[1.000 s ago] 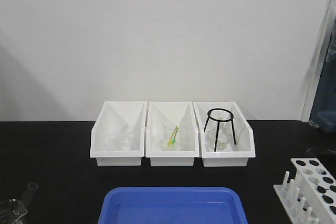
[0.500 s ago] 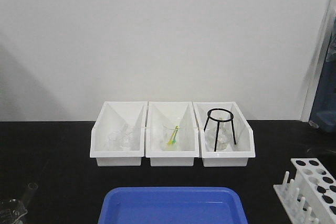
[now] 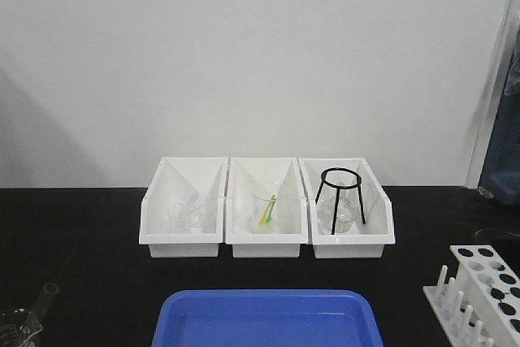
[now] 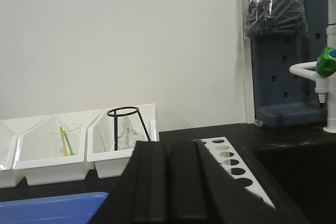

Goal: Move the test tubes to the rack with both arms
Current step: 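Reach the left gripper to the clear test tube in the beaker and grasp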

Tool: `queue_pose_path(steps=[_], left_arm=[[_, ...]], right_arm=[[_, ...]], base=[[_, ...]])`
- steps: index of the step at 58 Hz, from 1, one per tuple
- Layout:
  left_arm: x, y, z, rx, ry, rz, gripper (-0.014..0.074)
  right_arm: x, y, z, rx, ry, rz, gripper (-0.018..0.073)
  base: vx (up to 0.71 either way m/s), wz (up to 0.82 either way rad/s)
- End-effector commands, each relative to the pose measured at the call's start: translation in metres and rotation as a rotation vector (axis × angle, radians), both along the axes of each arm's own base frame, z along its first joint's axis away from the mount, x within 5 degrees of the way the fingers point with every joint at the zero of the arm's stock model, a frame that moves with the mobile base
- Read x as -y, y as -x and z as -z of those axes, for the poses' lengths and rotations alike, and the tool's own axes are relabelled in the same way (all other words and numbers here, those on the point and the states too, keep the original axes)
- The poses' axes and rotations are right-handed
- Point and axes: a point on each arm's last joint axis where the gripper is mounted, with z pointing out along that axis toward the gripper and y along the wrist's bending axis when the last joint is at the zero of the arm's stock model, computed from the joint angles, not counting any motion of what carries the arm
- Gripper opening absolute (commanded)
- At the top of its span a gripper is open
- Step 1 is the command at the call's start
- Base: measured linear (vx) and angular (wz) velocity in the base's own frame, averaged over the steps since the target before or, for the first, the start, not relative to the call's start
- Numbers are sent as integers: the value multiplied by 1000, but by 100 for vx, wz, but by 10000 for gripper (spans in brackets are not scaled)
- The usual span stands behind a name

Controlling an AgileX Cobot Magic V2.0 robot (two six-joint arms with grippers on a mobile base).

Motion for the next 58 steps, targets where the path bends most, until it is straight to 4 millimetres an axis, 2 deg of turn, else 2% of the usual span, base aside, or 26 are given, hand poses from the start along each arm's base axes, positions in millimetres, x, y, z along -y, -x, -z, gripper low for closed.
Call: queue_pose_path(steps=[1, 6, 11, 15, 18, 22, 29, 38, 41, 47, 58], left_arm=[[-4, 1, -13, 193, 42, -37, -17], [-6, 6, -34, 333, 141, -51, -17], [-7, 11, -59, 393, 192, -38, -17], [-6, 17, -85, 439, 168, -32, -17], [-6, 21, -111, 485, 148, -32, -17], [-6, 20, -140, 511, 115, -38, -17], [-5, 10, -199, 533, 68, -43, -17], [-2, -27, -246, 468, 16, -41, -17], [-1, -43, -254, 434, 16, -37, -17], [1, -62, -262, 396, 17, -33, -17], [2, -82, -256, 324, 11, -28, -13]], right_arm=[[0, 2, -8, 107, 21, 4, -7], [-1, 5, -18, 168, 25, 3, -7], [-1, 10, -36, 230, 45, 7, -7], [-1, 15, -59, 286, 67, 14, -7], [-1, 18, -79, 314, 84, 21, -7], [-1, 19, -104, 334, 107, 30, -7], [-1, 12, -163, 345, 115, 35, -7], [1, -13, -218, 338, 117, 36, -7], [1, -24, -231, 336, 117, 36, -7], [3, -42, -244, 319, 110, 33, -7], [4, -65, -237, 249, 103, 29, -6]], base=[[0, 0], [0, 0], [0, 0], [0, 0], [0, 0], [0, -1], [0, 0], [0, 0], [0, 0], [0, 0], [0, 0]])
